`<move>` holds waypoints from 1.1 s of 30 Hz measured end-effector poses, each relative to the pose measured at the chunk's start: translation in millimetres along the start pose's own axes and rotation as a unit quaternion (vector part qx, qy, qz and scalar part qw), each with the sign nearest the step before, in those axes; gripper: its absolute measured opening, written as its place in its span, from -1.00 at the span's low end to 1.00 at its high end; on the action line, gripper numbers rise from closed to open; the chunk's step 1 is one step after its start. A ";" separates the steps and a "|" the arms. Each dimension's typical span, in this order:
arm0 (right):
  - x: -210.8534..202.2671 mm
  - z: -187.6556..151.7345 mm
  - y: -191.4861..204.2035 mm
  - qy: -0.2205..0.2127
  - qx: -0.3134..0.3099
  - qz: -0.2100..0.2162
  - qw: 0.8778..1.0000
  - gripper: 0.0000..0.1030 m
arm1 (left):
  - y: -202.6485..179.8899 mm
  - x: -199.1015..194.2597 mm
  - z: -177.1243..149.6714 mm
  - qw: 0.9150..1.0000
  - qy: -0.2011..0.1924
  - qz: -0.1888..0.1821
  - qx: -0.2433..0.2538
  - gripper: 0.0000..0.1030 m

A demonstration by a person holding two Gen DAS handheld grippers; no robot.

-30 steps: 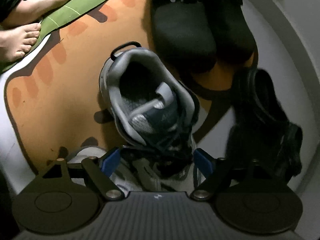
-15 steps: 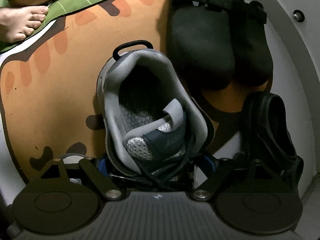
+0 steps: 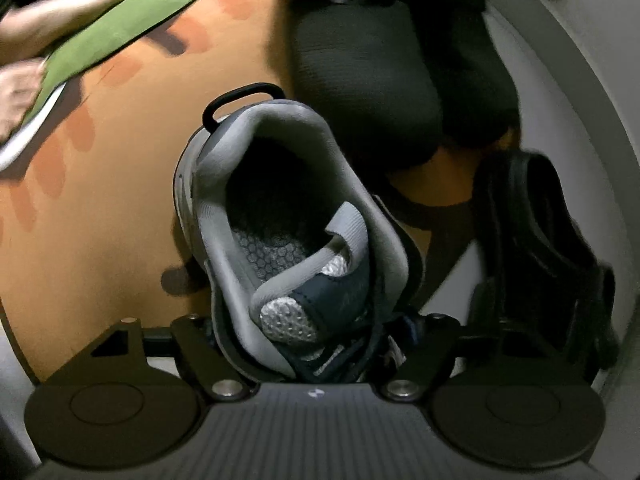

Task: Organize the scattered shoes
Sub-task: 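Lift the grey-white sneaker with the right gripper and reorient it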

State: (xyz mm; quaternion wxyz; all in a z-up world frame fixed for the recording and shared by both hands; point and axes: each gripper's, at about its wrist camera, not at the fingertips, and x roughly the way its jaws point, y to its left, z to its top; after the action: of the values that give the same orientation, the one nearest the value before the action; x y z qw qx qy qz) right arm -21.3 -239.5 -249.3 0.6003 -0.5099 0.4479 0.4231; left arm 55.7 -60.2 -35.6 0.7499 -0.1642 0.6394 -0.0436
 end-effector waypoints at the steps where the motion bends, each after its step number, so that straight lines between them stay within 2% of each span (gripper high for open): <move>1: -1.1 6.0 -3.2 -0.004 0.036 0.003 0.999 0.49 | 0.5 -0.2 -0.2 1.000 0.000 0.000 0.000 0.76; 3: -0.3 13.9 -5.9 0.003 0.078 0.014 0.997 0.48 | 1.9 -1.0 0.0 1.000 -0.001 0.001 -0.004 0.76; 10: -4.2 20.7 2.5 0.014 0.113 0.009 0.993 0.48 | 0.2 -4.4 -1.3 1.000 -0.011 0.013 -0.001 0.76; 20: -15.1 50.2 29.0 -0.011 0.149 0.064 0.987 0.46 | 11.6 -11.0 0.7 1.000 -0.016 0.003 -0.023 0.76; 24: -10.8 58.2 34.3 -0.004 0.201 0.057 0.978 0.46 | 14.7 -13.8 0.8 0.999 -0.020 0.011 -0.022 0.76; 26: -10.0 61.8 30.5 0.006 0.248 0.050 0.967 0.47 | 14.9 -15.2 1.1 0.999 -0.023 0.014 -0.020 0.76; 30: -8.9 64.8 27.3 0.027 0.301 0.062 0.951 0.48 | 14.4 -16.7 1.3 0.999 -0.024 0.009 -0.019 0.76; 33: -7.6 66.7 31.6 0.031 0.305 0.055 0.950 0.55 | 15.8 -16.6 1.3 0.999 -0.023 0.008 -0.021 0.76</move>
State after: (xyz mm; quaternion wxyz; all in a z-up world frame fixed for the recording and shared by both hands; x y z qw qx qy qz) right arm -46.5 -169.9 -244.0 0.6889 -0.2902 0.6012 0.2824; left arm 51.7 -40.5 -24.5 0.7615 -0.1753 0.6237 -0.0203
